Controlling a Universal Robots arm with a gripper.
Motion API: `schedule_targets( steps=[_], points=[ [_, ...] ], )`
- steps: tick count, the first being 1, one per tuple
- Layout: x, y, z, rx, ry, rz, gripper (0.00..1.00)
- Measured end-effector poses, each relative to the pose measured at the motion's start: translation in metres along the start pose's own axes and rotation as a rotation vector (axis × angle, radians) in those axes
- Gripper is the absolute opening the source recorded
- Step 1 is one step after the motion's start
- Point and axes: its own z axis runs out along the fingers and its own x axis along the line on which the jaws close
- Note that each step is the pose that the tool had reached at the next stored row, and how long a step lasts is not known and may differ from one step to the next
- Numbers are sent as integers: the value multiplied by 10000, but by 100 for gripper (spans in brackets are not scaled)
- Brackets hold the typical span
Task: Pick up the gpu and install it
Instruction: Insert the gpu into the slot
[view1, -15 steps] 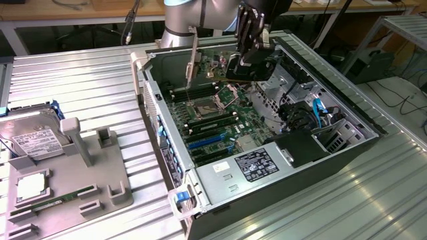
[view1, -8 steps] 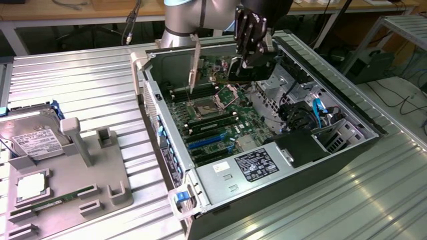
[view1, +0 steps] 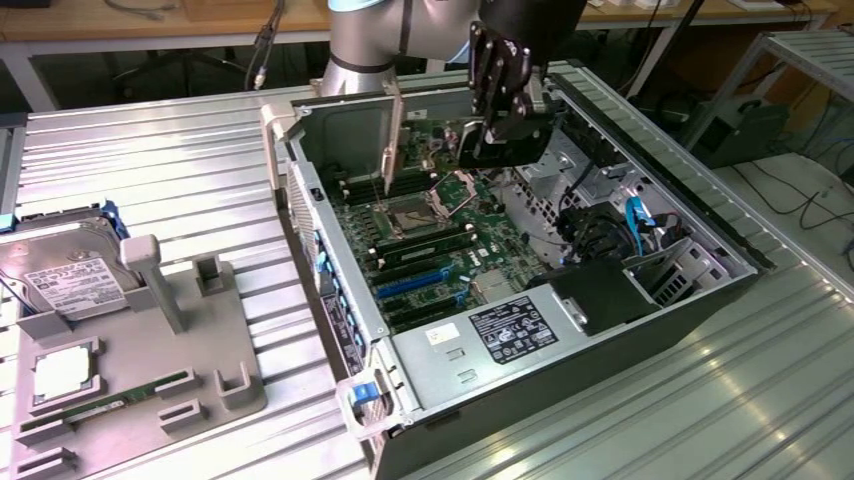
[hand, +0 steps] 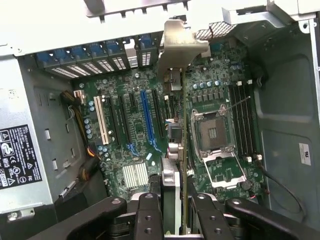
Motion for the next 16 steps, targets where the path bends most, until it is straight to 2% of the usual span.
schedule_targets(
  steps=[4,9,13,16],
  points=[
    [4,1,61,-8,1,0,28],
    [-4,6,135,-158,43,2,28],
    [-4,10,143,-164,47,-76,28],
    [-3,10,148,-173,15,-146,28]
  ],
)
